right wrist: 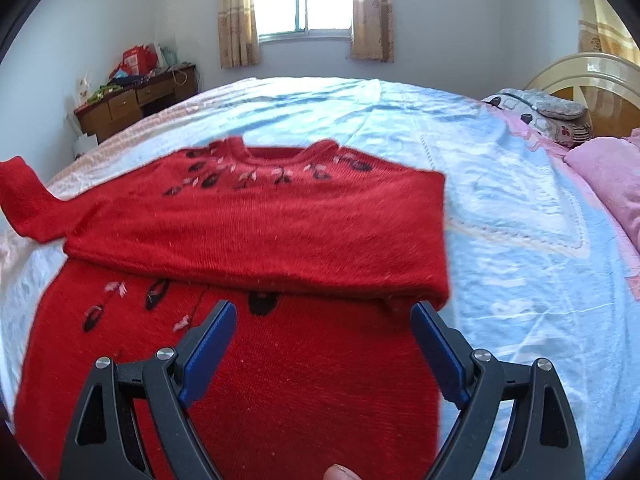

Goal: Fold small clothes
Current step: 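Lift the other sleeve with the left tool and fold it over the body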

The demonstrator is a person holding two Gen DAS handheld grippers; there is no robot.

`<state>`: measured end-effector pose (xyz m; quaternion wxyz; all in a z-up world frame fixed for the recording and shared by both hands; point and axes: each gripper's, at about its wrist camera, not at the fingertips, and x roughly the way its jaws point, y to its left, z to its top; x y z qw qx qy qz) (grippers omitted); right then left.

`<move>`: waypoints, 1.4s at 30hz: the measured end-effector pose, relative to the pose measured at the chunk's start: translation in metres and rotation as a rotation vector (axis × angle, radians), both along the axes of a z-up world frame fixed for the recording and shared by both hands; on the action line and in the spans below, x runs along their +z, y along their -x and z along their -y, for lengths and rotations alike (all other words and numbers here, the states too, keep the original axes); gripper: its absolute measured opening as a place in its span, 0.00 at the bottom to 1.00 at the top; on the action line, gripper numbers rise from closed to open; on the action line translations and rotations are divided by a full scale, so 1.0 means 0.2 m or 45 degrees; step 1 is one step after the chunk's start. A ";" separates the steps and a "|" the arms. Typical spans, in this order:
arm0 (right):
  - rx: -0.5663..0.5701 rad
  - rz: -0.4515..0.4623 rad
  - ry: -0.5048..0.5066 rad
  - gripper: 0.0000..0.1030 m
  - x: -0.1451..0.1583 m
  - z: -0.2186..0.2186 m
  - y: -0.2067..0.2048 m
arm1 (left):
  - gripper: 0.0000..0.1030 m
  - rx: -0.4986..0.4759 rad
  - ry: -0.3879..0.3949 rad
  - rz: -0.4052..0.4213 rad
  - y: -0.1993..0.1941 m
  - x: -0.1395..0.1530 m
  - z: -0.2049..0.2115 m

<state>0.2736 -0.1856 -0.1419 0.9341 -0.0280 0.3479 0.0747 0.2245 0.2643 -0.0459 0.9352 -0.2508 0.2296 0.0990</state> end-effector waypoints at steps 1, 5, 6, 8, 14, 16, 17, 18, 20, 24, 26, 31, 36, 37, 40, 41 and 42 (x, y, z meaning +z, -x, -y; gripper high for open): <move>-0.004 -0.001 -0.026 0.86 0.03 0.02 0.01 | 0.06 -0.014 -0.006 0.010 -0.01 0.02 0.03; -0.028 -0.030 -0.136 0.86 0.12 0.13 0.04 | 0.06 -0.082 -0.033 0.046 -0.06 0.13 0.15; -0.042 -0.030 -0.140 0.86 0.14 0.16 0.06 | 0.06 -0.096 -0.031 0.051 -0.08 0.14 0.17; -0.066 -0.025 -0.131 0.86 0.15 0.20 0.09 | 0.06 -0.134 -0.014 0.065 -0.12 0.19 0.23; -0.108 0.002 -0.111 0.86 0.15 0.32 0.23 | 0.06 -0.230 -0.003 0.094 -0.21 0.28 0.41; -0.121 0.025 -0.088 0.86 0.14 0.34 0.27 | 0.06 -0.251 -0.015 0.105 -0.23 0.31 0.46; -0.126 0.030 -0.087 0.86 0.13 0.35 0.28 | 0.06 -0.269 -0.017 0.113 -0.25 0.33 0.49; -0.129 0.033 -0.090 0.86 0.12 0.36 0.29 | 0.06 -0.276 -0.020 0.118 -0.26 0.34 0.52; -0.132 0.023 -0.107 0.86 0.08 0.38 0.30 | 0.06 -0.294 -0.028 0.128 -0.27 0.37 0.57; -0.126 -0.038 -0.105 0.86 0.01 0.38 0.27 | 0.06 -0.333 -0.009 0.146 -0.32 0.43 0.68; -0.116 -0.038 -0.104 0.86 0.01 0.37 0.28 | 0.06 -0.351 0.004 0.154 -0.35 0.45 0.73; -0.104 -0.043 -0.108 0.86 -0.01 0.35 0.29 | 0.06 -0.425 0.027 0.158 -0.43 0.45 0.94; -0.110 -0.064 -0.119 0.86 -0.04 0.35 0.29 | 0.06 -0.484 0.000 0.143 -0.49 0.41 1.14; -0.110 -0.066 -0.124 0.86 -0.04 0.36 0.29 | 0.06 -0.488 -0.005 0.138 -0.50 0.40 1.17; -0.120 -0.061 -0.130 0.86 -0.04 0.36 0.29 | 0.06 -0.501 -0.023 0.109 -0.54 0.35 1.28; -0.126 -0.059 -0.131 0.86 -0.04 0.36 0.29 | 0.06 -0.507 -0.028 0.100 -0.55 0.33 1.32; -0.132 -0.057 -0.131 0.86 -0.05 0.37 0.29 | 0.06 -0.515 -0.039 0.092 -0.56 0.30 1.37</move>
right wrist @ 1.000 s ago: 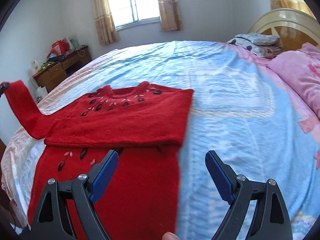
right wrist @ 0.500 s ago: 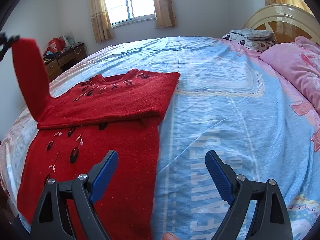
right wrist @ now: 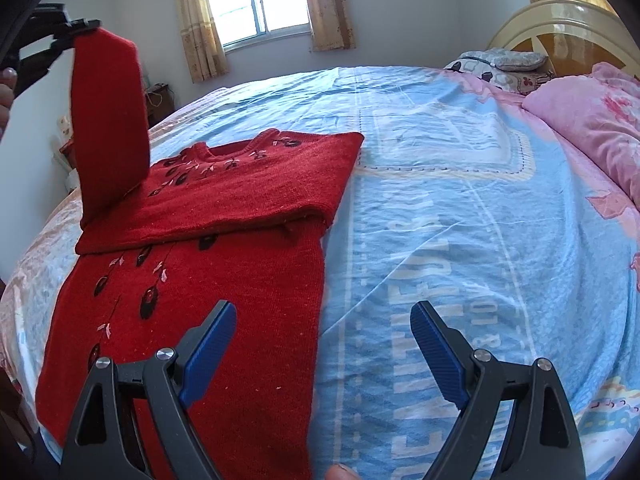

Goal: Fold small clothes
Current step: 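Lift the other sleeve with the left tool and fold it over the body, then open the left tool to release the sleeve onto the sweater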

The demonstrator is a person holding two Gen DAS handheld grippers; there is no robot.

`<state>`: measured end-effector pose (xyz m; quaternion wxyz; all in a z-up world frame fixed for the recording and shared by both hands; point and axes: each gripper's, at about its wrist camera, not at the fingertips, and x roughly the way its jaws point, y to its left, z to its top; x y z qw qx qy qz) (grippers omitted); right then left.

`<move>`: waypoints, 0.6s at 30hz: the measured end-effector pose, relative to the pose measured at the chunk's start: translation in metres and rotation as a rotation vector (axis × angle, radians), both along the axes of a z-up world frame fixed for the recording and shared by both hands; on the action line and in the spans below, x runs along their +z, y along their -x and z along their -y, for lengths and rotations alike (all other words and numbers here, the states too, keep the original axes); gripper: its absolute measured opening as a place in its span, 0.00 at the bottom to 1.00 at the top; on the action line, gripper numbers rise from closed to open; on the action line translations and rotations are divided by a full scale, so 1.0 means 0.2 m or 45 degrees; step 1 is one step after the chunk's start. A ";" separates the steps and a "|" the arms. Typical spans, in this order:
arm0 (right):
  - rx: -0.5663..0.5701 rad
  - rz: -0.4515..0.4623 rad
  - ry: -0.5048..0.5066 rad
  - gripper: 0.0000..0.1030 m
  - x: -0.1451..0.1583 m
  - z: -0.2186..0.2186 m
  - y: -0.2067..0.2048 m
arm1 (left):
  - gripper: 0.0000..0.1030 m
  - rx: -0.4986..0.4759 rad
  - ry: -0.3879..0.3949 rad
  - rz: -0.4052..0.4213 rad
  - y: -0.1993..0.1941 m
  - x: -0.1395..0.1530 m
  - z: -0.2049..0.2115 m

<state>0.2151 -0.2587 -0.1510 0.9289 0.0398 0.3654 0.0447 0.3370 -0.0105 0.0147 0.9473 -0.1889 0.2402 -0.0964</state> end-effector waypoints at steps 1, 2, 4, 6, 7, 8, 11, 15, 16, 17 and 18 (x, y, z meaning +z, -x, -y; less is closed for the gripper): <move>-0.012 0.005 0.005 0.86 0.00 0.01 0.00 | 0.06 -0.006 -0.015 -0.007 -0.01 -0.02 0.05; -0.023 0.012 0.011 0.86 0.00 0.01 0.00 | 0.06 -0.021 -0.024 -0.015 -0.02 -0.04 0.10; -0.050 0.024 0.024 0.86 0.00 0.03 0.01 | 0.06 -0.038 -0.062 -0.035 -0.03 -0.11 0.21; -0.078 0.032 0.016 0.86 0.00 0.06 0.01 | 0.06 -0.070 -0.101 -0.070 -0.05 -0.19 0.32; -0.088 0.032 0.010 0.86 0.00 0.08 0.01 | 0.06 -0.081 -0.131 -0.086 -0.05 -0.24 0.37; -0.101 0.033 0.001 0.86 0.00 0.09 0.02 | 0.06 -0.084 -0.154 -0.097 -0.06 -0.26 0.40; -0.127 0.032 -0.011 0.86 -0.01 0.12 0.02 | 0.06 -0.106 -0.234 -0.139 -0.08 -0.37 0.51; -0.151 0.027 -0.004 0.86 -0.02 0.14 0.01 | 0.06 -0.175 -0.343 -0.185 -0.12 -0.49 0.65; -0.152 0.023 -0.007 0.86 -0.03 0.14 0.01 | 0.07 -0.189 -0.373 -0.197 -0.12 -0.51 0.67; -0.153 0.022 -0.006 0.86 -0.03 0.14 0.00 | 0.09 -0.203 -0.431 -0.211 -0.13 -0.54 0.70; -0.155 0.022 -0.003 0.86 -0.03 0.15 0.00 | 0.14 -0.201 -0.471 -0.210 -0.12 -0.55 0.70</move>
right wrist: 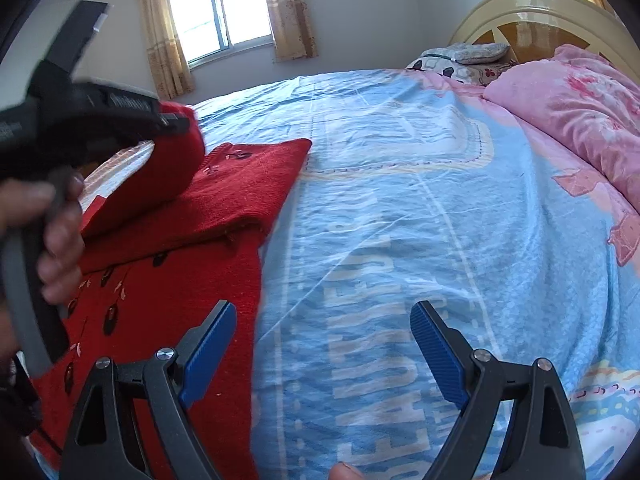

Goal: Fold small clothes

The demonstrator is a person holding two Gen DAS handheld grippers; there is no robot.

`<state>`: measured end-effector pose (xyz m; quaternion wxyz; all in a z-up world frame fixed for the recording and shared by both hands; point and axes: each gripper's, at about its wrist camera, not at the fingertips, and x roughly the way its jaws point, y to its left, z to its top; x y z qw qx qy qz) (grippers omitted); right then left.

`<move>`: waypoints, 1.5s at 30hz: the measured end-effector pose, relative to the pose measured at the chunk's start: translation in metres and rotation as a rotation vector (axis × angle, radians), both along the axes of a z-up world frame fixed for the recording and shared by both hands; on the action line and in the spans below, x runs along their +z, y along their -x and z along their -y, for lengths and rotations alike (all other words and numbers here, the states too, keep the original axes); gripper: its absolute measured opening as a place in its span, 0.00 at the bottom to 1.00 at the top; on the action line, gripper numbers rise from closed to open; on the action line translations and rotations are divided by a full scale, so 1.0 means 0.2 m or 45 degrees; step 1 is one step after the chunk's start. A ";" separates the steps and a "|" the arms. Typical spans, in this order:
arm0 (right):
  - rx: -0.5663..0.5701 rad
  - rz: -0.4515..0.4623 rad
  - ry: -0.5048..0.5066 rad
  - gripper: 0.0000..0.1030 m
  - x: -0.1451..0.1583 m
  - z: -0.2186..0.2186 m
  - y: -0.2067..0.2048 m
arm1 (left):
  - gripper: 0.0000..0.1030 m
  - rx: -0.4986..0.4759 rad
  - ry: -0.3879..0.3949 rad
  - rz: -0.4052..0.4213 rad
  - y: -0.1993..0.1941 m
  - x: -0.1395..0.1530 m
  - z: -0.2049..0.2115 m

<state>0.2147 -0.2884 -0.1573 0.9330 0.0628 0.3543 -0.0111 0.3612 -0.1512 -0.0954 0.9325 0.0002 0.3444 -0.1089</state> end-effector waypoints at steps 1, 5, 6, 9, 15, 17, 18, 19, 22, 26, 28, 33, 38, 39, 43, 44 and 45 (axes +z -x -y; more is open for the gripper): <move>-0.001 -0.001 0.001 0.86 0.00 0.00 0.00 | 0.20 0.002 -0.030 0.001 0.01 -0.02 0.00; -0.009 0.007 0.000 0.87 0.00 0.02 -0.01 | 0.54 -0.017 -0.127 0.083 0.14 -0.02 -0.08; -0.010 0.010 -0.006 0.86 0.00 0.02 -0.01 | 0.57 -0.003 -0.177 0.137 0.21 -0.01 -0.14; -0.009 0.035 -0.022 0.86 0.01 0.03 0.01 | 0.72 0.065 -0.280 0.211 0.35 0.00 -0.32; 0.014 0.048 -0.042 0.86 0.02 0.01 0.02 | 0.80 0.401 -0.511 0.201 0.49 -0.12 -0.83; 0.030 0.049 -0.100 0.86 0.04 0.00 0.00 | 0.80 0.499 -0.521 0.121 0.47 -0.18 -0.98; 0.048 0.053 -0.127 0.84 0.06 -0.02 -0.01 | 0.80 0.541 -0.491 0.063 0.45 -0.22 -1.06; 0.068 0.063 -0.142 0.77 0.08 -0.04 -0.03 | 0.80 0.562 -0.451 0.008 0.42 -0.25 -1.12; 0.112 0.076 -0.140 0.63 0.13 -0.11 -0.08 | 0.81 0.556 -0.326 -0.068 0.37 -0.32 -1.20; 0.188 0.030 -0.189 0.60 0.13 -0.21 -0.22 | 0.85 0.557 -0.337 -0.060 0.34 -0.33 -1.18; 0.195 -0.006 -0.200 0.60 0.12 -0.25 -0.30 | 0.90 0.578 -0.300 -0.066 0.34 -0.34 -1.20; 0.189 -0.055 -0.193 0.52 0.07 -0.33 -0.47 | 0.97 0.599 -0.117 -0.121 0.36 -0.37 -1.31; 0.200 -0.116 -0.133 0.18 0.02 -0.39 -0.56 | 0.99 0.601 -0.143 -0.125 0.35 -0.38 -1.28; 0.195 -0.114 -0.102 0.08 0.03 -0.40 -0.56 | 1.00 0.606 -0.131 -0.130 0.35 -0.38 -1.28; 0.202 -0.049 -0.040 0.07 0.09 -0.40 -0.51 | 1.00 0.618 -0.042 -0.159 0.34 -0.40 -1.34; 0.200 -0.030 -0.021 0.07 0.11 -0.40 -0.50 | 1.00 0.622 -0.032 -0.158 0.35 -0.40 -1.35; 0.198 -0.010 -0.004 0.07 0.13 -0.40 -0.48 | 1.00 0.625 -0.034 -0.156 0.35 -0.40 -1.35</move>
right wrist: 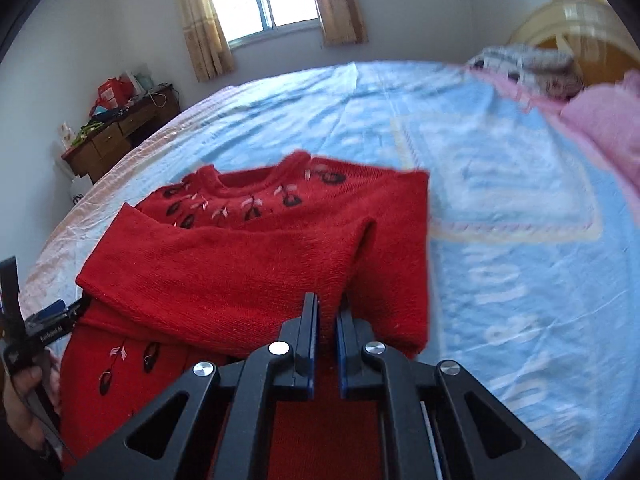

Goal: Fold small clothes

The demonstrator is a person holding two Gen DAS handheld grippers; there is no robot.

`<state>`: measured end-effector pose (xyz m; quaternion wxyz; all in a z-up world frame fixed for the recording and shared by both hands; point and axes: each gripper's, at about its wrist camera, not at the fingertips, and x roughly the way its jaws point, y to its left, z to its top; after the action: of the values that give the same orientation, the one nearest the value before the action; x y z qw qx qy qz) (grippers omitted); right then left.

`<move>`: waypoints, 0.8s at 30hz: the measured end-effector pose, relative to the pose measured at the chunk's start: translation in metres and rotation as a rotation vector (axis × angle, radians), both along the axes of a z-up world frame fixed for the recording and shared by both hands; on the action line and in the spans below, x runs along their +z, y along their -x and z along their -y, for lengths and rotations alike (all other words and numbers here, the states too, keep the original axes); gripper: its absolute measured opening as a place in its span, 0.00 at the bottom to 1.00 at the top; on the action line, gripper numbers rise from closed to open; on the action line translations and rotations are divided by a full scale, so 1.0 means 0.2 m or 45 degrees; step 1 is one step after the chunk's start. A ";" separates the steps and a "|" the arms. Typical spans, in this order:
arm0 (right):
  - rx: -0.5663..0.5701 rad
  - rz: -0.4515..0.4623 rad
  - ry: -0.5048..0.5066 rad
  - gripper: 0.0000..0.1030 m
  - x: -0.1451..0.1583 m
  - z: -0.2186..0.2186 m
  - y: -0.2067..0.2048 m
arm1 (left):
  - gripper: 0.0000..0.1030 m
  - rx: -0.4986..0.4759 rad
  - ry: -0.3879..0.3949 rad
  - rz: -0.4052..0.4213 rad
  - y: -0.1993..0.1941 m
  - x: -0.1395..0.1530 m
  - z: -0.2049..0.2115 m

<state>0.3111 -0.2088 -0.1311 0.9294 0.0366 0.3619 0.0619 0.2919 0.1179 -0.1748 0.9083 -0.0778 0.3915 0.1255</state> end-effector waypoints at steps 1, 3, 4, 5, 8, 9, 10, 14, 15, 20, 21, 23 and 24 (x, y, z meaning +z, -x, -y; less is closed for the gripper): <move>-0.003 0.011 0.010 0.06 0.01 0.01 0.01 | 1.00 0.004 -0.005 0.001 0.00 0.00 0.00; -0.016 0.041 0.044 0.06 0.04 0.02 0.03 | 1.00 0.013 0.002 0.003 0.00 0.00 0.00; -0.024 0.056 0.056 0.06 0.05 0.04 0.04 | 1.00 0.015 0.005 0.003 0.00 0.00 0.00; -0.032 0.062 0.061 0.06 0.06 0.05 0.04 | 1.00 0.017 0.006 0.002 0.00 0.00 0.00; -0.065 0.029 0.045 0.06 0.03 0.11 0.03 | 1.00 0.026 0.001 0.003 0.00 0.00 0.00; -0.067 0.007 0.033 0.06 0.01 0.12 0.02 | 1.00 0.027 0.001 0.004 0.00 0.00 0.00; -0.058 -0.019 0.019 0.06 -0.01 0.14 0.01 | 1.00 0.026 -0.001 0.005 0.00 0.00 0.00; -0.060 -0.059 -0.010 0.08 -0.09 0.15 -0.01 | 1.00 0.025 0.006 0.015 0.01 0.00 -0.01; -0.069 -0.055 -0.032 0.09 -0.09 0.17 0.00 | 1.00 0.029 0.010 0.035 0.03 0.01 -0.02; -0.150 -0.001 -0.032 0.40 -0.01 0.20 0.05 | 1.00 0.085 -0.001 0.133 0.10 0.08 -0.04; -0.139 0.035 -0.002 0.40 0.03 0.18 0.07 | 1.00 0.107 -0.005 0.159 0.12 0.10 -0.04; -0.085 0.081 0.034 0.40 0.07 0.12 0.09 | 1.00 0.119 -0.017 0.212 0.14 0.13 -0.05; -0.051 0.093 0.044 0.40 0.08 0.09 0.09 | 1.00 0.115 -0.044 0.225 0.13 0.15 -0.04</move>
<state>0.2923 -0.2265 -0.1150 0.9436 0.0255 0.3279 0.0385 0.2663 0.1250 -0.1449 0.9339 -0.0904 0.3036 0.1657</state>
